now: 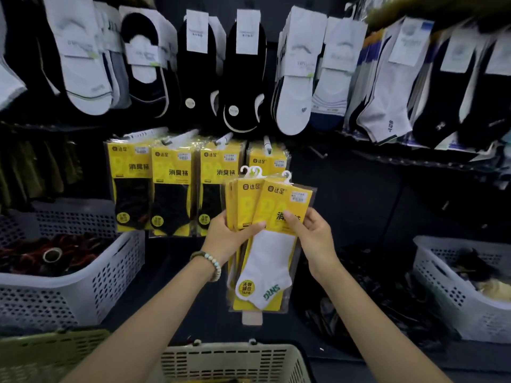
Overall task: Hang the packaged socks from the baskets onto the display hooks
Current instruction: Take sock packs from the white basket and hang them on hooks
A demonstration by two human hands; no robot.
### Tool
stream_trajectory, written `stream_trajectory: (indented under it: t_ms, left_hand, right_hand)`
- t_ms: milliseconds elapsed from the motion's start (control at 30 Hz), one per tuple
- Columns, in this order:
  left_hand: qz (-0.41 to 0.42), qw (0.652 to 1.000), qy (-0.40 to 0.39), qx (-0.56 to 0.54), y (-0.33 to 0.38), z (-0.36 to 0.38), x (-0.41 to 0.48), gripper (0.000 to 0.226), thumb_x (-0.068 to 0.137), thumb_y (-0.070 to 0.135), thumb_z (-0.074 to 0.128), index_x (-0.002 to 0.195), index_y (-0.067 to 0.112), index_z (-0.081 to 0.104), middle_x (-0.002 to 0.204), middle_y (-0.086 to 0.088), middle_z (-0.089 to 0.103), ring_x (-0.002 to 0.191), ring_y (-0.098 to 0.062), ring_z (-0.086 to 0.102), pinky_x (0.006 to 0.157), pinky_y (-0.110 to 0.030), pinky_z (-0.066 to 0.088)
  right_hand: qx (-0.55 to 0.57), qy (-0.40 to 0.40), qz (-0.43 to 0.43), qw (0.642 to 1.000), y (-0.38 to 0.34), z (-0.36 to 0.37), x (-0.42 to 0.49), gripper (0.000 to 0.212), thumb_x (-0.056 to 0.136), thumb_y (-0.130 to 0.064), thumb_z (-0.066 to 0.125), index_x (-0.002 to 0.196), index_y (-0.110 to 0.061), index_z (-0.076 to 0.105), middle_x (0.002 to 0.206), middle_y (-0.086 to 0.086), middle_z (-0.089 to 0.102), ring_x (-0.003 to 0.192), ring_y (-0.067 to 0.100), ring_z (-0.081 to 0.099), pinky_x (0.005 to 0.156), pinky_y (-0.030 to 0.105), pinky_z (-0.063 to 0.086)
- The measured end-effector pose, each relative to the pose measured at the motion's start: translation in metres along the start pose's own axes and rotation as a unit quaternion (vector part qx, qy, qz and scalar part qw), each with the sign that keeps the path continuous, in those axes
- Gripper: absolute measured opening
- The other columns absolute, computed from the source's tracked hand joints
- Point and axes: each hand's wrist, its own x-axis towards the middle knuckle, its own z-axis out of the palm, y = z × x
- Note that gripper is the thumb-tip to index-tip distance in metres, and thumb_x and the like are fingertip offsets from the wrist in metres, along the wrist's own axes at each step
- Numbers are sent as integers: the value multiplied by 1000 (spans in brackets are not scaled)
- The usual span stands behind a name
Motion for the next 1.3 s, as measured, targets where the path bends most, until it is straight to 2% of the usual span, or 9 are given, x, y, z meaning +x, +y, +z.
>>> stream_trajectory:
  t_ms: [100, 267, 467, 600, 767, 900, 1033, 1167, 1300]
  left_hand:
    - [13, 1000, 1, 19, 5, 5, 10, 21, 74, 54, 60, 84, 35, 62, 70, 20, 69, 63, 13, 60, 50, -3, 43]
    - [30, 998, 9, 62, 3, 9, 40, 51, 81, 53, 54, 98, 7, 65, 82, -8, 58, 72, -18, 51, 57, -20, 40]
    - [44, 997, 24, 56, 14, 11, 64, 39, 75, 59, 53, 74, 21, 59, 48, 15, 48, 45, 1, 42, 42, -7, 36]
    - [32, 999, -5, 43, 10, 26, 60, 45, 62, 68, 52, 81, 29, 63, 65, 12, 64, 57, 2, 58, 48, -7, 43]
    - [31, 999, -18, -12, -1, 33, 53, 36, 58, 49, 72, 88, 30, 65, 77, 25, 70, 74, 5, 67, 55, -6, 47]
    - [27, 1000, -3, -14, -2, 26, 51, 40, 56, 49, 74, 89, 28, 67, 79, 19, 72, 75, 1, 68, 56, -8, 48]
    - [44, 999, 5, 12, 1, 20, 47, 42, 51, 54, 74, 84, 29, 67, 76, 17, 72, 73, -1, 68, 55, -11, 50]
    - [64, 996, 3, 56, 2, 12, 44, 45, 52, 56, 73, 84, 25, 68, 75, 12, 73, 70, -5, 68, 59, -18, 55]
    - [74, 995, -20, 58, 7, 6, 40, 36, 55, 48, 74, 83, 28, 67, 75, 21, 71, 70, -1, 68, 55, -12, 51]
  right_hand:
    - [0, 13, 10, 1000, -4, -7, 9, 15, 87, -18, 66, 102, -15, 64, 92, -6, 76, 83, 8, 72, 62, 16, 54]
    - [-17, 35, 33, 999, -6, -28, 28, 16, 96, -19, 54, 107, -14, 64, 99, 0, 75, 90, 13, 71, 78, 27, 57]
    - [-18, 16, 15, 1000, -11, -49, 43, 16, 94, -17, 55, 108, -14, 63, 96, 1, 75, 87, 14, 72, 67, 21, 57]
    - [4, -1, 17, 1000, -2, -39, 41, 15, 93, -16, 56, 104, -9, 63, 95, 6, 75, 86, 17, 72, 69, 23, 58]
    - [-11, -32, 14, 999, 3, -31, 36, 18, 89, -16, 63, 104, -8, 63, 97, 5, 75, 90, 19, 71, 70, 21, 56]
    - [-106, -17, -77, 991, -20, -35, 48, 23, 83, -13, 71, 103, -18, 62, 97, -2, 70, 88, 6, 66, 74, 17, 53]
    - [-234, -65, -152, 958, -43, -29, 58, 17, 85, -15, 70, 98, -26, 66, 96, -5, 67, 84, 11, 61, 72, 19, 51]
    - [-293, -115, -152, 937, -56, -17, 63, 16, 86, -16, 69, 99, -24, 69, 90, -5, 68, 78, 8, 59, 70, 19, 49]
    - [-322, -155, -120, 926, -68, -10, 66, 8, 85, -18, 71, 92, -21, 73, 88, 0, 73, 82, 19, 68, 75, 28, 57]
